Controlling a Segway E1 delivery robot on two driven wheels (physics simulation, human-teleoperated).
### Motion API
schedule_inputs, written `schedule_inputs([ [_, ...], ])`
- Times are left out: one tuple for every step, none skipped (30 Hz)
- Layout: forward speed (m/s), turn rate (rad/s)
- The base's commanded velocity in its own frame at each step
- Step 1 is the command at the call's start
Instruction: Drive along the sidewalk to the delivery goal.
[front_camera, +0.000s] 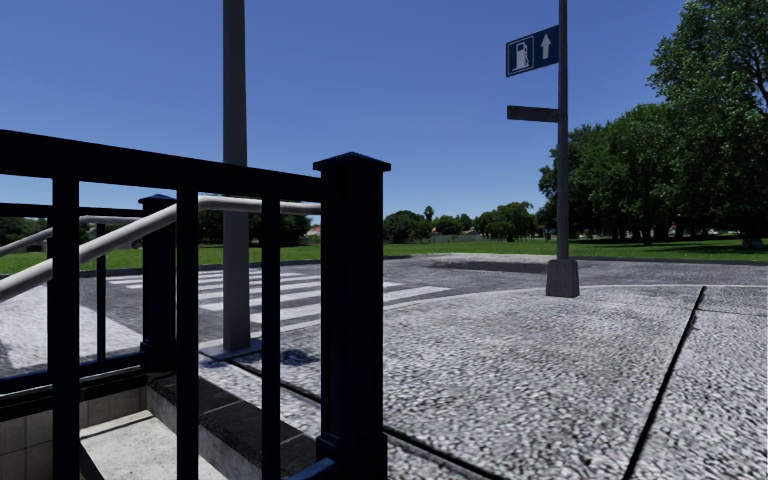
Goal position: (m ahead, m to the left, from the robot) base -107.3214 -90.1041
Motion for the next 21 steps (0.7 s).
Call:
schedule_inputs([
  [0.0, 0.0],
  [0.0, 0.0],
  [0.0, 0.0],
  [0.0, 0.0],
  [0.0, 0.0],
  [0.0, 0.0],
  [0.0, 0.0],
  [0.0, 0.0],
  [0.0, 0.0],
  [0.0, 0.0],
  [0.0, 0.0],
  [0.0, 0.0],
  [0.0, 0.0],
  [0.0, 0.0],
  [0.0, 0.0],
  [0.0, 0.0],
  [0.0, 0.0],
  [0.0, 0.0],
  [0.0, 0.0],
  [0.0, 0.0],
  [0.0, 0.0],
])
